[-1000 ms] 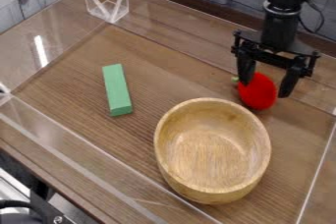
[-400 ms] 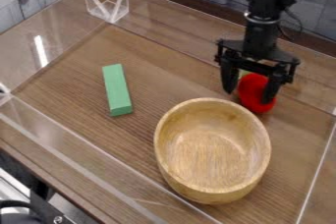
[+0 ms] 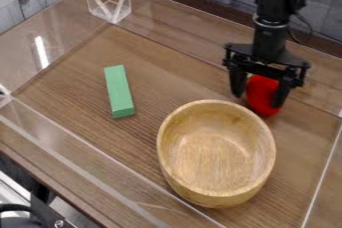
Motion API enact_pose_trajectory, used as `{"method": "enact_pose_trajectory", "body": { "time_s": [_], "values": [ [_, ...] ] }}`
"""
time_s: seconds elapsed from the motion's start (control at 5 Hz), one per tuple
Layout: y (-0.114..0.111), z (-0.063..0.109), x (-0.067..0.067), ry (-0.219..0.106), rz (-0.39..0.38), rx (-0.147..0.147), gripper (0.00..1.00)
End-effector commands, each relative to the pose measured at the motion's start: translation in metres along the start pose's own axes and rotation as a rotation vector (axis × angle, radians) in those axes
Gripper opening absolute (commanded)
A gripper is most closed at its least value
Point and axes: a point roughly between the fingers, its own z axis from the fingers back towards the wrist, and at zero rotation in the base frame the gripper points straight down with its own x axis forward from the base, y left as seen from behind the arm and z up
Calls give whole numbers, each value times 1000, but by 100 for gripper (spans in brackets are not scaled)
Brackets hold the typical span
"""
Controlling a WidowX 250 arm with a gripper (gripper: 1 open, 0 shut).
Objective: Move the red fruit to the left
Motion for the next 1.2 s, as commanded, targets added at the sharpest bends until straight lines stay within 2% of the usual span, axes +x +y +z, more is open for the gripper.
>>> {"method": "enact_pose_trajectory", "body": {
  "time_s": [0.0, 0.2, 0.4, 0.6, 0.8, 1.0],
  "values": [
    [-19, 19, 3, -70, 24, -11, 100],
    [-12, 32, 0, -91, 39, -26, 0],
    [-7, 56, -2, -138, 99, -46, 0],
    [10, 84, -3, -178, 161, -71, 0],
    [47, 113, -4, -197, 188, -80, 0],
    [97, 122, -7, -199, 213, -66, 0]
  ]
}}
